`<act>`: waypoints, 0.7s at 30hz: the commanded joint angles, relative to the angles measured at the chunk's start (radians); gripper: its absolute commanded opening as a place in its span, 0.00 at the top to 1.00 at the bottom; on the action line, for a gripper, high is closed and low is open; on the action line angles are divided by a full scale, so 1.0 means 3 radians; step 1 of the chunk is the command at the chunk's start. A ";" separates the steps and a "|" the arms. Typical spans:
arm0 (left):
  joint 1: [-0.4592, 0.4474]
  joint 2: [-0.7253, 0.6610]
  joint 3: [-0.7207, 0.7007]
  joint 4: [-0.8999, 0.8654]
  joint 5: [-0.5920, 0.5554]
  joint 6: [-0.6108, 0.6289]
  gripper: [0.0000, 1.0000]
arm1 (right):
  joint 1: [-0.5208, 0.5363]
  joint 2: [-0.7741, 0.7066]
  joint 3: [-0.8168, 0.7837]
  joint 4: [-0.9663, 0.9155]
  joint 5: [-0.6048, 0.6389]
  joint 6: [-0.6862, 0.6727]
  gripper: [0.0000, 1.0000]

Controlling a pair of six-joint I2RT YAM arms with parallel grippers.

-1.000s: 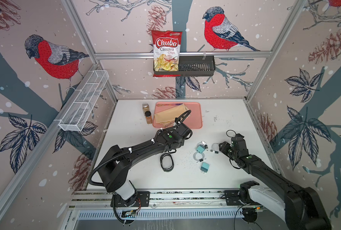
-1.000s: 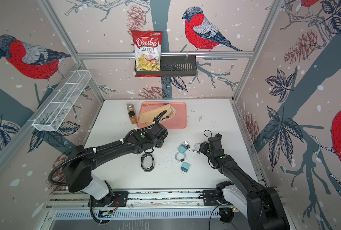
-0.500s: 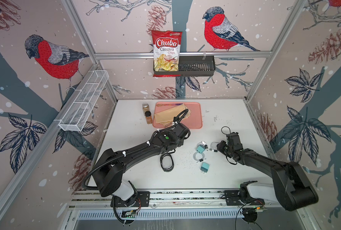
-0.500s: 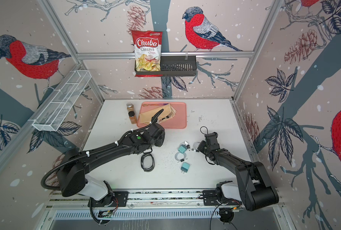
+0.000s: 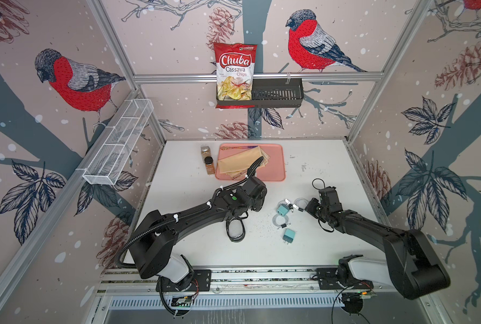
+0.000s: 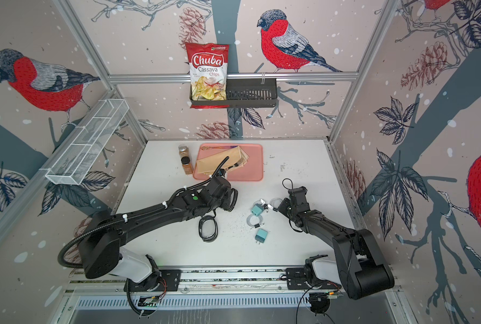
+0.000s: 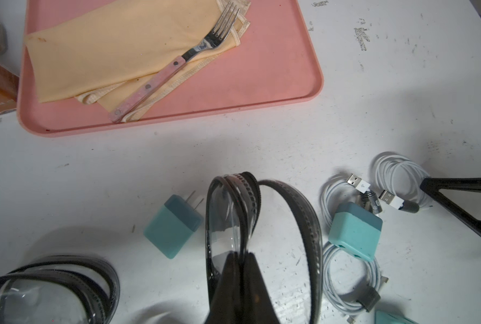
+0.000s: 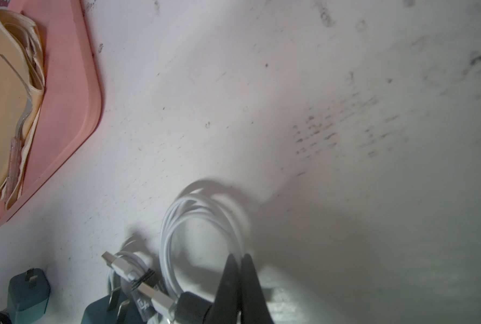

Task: Pack away charging kits
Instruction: Pick up the charging cable from the center of the board.

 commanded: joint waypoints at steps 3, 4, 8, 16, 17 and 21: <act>0.0002 0.0008 -0.0022 0.0221 0.0075 0.0003 1.00 | 0.0185 -0.0214 0.0143 -0.0181 0.0124 0.0063 1.00; 0.0002 0.0019 -0.0018 0.0224 0.0068 -0.0004 1.00 | 0.0270 -0.0259 0.0207 -0.0226 0.0151 0.0059 1.00; 0.0003 0.0070 -0.0014 0.0231 0.0068 -0.0014 1.00 | 0.0663 -0.0421 0.0459 -0.0419 0.0372 0.0094 1.00; 0.0002 0.0147 0.0011 0.0249 0.0125 -0.0020 1.00 | 0.1447 -0.0207 0.0934 -0.0299 0.0452 0.0187 1.00; 0.0002 0.0143 0.0007 0.0251 0.0130 -0.0020 1.00 | 0.1507 -0.0127 0.0993 -0.0281 0.0447 0.0193 1.00; 0.0003 0.0126 0.0006 0.0246 0.0111 -0.0013 1.00 | 0.1669 0.0318 0.1222 -0.0207 0.0399 0.0200 1.00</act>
